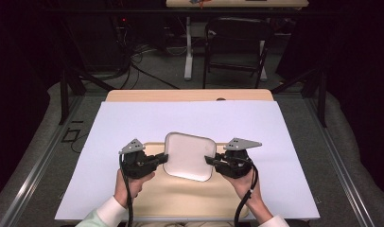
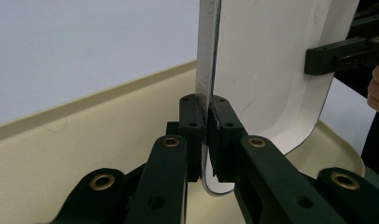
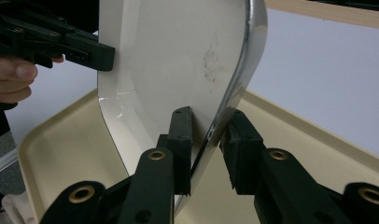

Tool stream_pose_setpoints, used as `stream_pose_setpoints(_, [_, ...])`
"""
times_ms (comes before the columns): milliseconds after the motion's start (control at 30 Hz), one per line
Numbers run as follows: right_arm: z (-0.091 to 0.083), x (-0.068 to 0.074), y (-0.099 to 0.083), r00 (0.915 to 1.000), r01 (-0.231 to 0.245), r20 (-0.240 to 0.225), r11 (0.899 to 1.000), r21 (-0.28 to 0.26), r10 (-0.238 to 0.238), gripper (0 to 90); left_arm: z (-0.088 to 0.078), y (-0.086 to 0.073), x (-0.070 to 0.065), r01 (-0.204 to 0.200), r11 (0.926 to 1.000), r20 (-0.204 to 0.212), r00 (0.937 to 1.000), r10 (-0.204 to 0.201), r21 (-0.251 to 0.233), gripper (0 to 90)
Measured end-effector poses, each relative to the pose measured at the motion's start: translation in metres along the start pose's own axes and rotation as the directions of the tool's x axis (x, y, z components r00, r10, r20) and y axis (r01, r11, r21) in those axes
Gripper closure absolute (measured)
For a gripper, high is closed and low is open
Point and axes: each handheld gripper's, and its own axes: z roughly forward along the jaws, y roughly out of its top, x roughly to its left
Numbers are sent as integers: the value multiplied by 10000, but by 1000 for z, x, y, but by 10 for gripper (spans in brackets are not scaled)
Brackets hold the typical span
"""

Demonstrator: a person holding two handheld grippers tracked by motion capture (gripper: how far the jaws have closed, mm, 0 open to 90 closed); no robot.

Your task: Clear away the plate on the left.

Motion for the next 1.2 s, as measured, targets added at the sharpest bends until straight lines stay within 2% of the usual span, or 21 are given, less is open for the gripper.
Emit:
stream_pose_setpoints(133, [-2, -1, -1, 10000, -21, -59, 10000, 45, 22, 748, 0, -2, -2, 66, 10000, 40, 10000, -67, 24, 847])
stream_pose_setpoints(267, [-3, 0, -3, 9998, -137, -164, 9998, 138, 139, 751, -2, -4, -2, 105, 9996, 108, 9999, -108, 270, 846])
stream_pose_setpoints(333, [-3, 0, -3, 9996, -161, -219, 9997, 167, 165, 751, -2, -5, -2, 216, 9993, 243, 9995, -223, 316, 845])
stream_pose_setpoints(500, [-4, 2, -4, 9992, -245, -305, 9993, 285, 253, 755, -3, -8, -3, 379, 9982, 274, 9989, -392, 465, 845])
stream_pose_setpoints(900, [-3, 3, -8, 9974, -408, -563, 9969, 669, 446, 759, -6, -13, -4, 384, 9957, 337, 9986, -414, 842, 844])
stream_pose_setpoints(933, [-3, 3, -8, 9969, -456, -603, 9965, 694, 498, 759, -6, -14, -4, 482, 9952, 375, 9980, -515, 851, 844])
stream_pose_setpoints(1200, [-2, 4, -11, 9954, -573, -715, 9935, 985, 645, 762, -5, -20, -5, 541, 9920, 380, 9975, -588, 1139, 843])
